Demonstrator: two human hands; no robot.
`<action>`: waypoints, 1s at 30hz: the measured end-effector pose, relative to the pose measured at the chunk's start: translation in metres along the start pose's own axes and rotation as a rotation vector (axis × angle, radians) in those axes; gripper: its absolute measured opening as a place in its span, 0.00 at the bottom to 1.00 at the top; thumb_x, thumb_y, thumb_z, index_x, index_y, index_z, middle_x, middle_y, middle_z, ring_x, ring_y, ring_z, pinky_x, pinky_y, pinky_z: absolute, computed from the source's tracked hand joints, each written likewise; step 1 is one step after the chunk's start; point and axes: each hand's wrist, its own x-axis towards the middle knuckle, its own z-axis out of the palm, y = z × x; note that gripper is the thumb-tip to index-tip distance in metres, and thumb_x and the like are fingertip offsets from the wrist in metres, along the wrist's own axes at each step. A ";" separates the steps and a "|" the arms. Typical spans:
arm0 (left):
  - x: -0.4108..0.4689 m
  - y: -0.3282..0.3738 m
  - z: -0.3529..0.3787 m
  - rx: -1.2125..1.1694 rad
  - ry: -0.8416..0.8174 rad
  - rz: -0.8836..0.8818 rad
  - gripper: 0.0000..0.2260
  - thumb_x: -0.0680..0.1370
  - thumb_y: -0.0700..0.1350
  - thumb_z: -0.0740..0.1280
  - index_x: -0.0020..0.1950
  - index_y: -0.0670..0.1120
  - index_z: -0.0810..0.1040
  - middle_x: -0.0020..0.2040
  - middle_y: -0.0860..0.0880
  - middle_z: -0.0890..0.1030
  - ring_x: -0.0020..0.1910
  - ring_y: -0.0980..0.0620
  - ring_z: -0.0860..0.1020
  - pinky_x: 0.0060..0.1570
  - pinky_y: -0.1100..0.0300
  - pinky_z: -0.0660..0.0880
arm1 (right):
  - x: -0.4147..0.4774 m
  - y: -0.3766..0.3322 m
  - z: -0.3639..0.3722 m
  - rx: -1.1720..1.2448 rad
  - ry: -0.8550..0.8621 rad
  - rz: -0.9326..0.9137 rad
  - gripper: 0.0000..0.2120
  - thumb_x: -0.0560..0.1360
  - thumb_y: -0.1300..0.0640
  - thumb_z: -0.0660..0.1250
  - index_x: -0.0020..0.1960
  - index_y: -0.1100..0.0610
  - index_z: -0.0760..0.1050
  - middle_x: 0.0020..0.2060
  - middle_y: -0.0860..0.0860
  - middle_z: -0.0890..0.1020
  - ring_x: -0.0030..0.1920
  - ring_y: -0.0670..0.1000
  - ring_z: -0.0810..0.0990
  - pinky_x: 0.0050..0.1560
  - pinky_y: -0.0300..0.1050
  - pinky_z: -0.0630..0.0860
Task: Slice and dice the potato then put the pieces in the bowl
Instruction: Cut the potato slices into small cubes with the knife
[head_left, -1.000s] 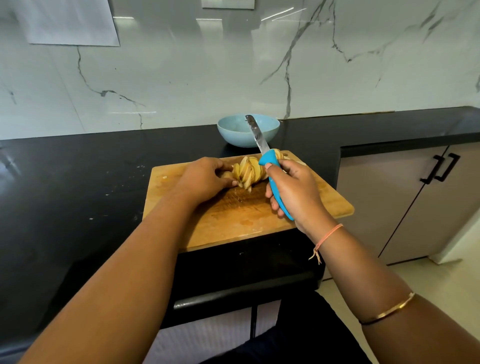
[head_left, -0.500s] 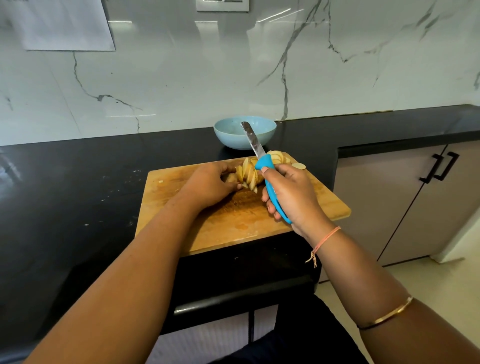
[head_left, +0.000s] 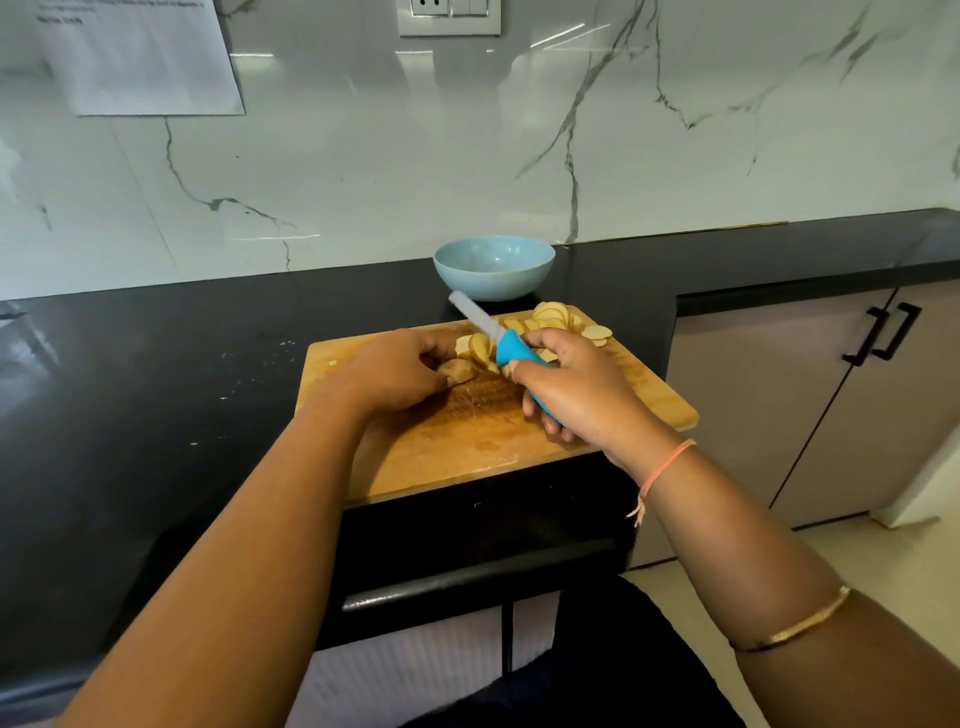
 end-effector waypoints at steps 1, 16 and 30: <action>0.000 0.000 0.002 0.000 0.016 -0.001 0.07 0.78 0.44 0.67 0.49 0.57 0.78 0.53 0.53 0.81 0.50 0.55 0.77 0.48 0.64 0.72 | -0.004 -0.002 -0.001 -0.064 -0.019 -0.016 0.20 0.79 0.53 0.60 0.71 0.47 0.65 0.37 0.50 0.80 0.24 0.44 0.71 0.20 0.34 0.66; 0.005 -0.015 0.002 0.026 0.140 -0.072 0.15 0.79 0.38 0.62 0.64 0.50 0.76 0.60 0.49 0.78 0.43 0.57 0.75 0.39 0.67 0.70 | -0.032 -0.011 0.010 -0.430 -0.075 -0.113 0.23 0.81 0.51 0.58 0.75 0.49 0.60 0.62 0.48 0.76 0.48 0.46 0.76 0.45 0.36 0.73; 0.005 -0.011 0.010 -0.117 0.240 -0.035 0.35 0.74 0.42 0.71 0.76 0.50 0.56 0.53 0.52 0.76 0.48 0.55 0.77 0.45 0.66 0.74 | -0.030 -0.024 0.011 -0.474 -0.061 -0.078 0.23 0.81 0.52 0.58 0.75 0.48 0.60 0.65 0.47 0.74 0.59 0.48 0.75 0.57 0.42 0.74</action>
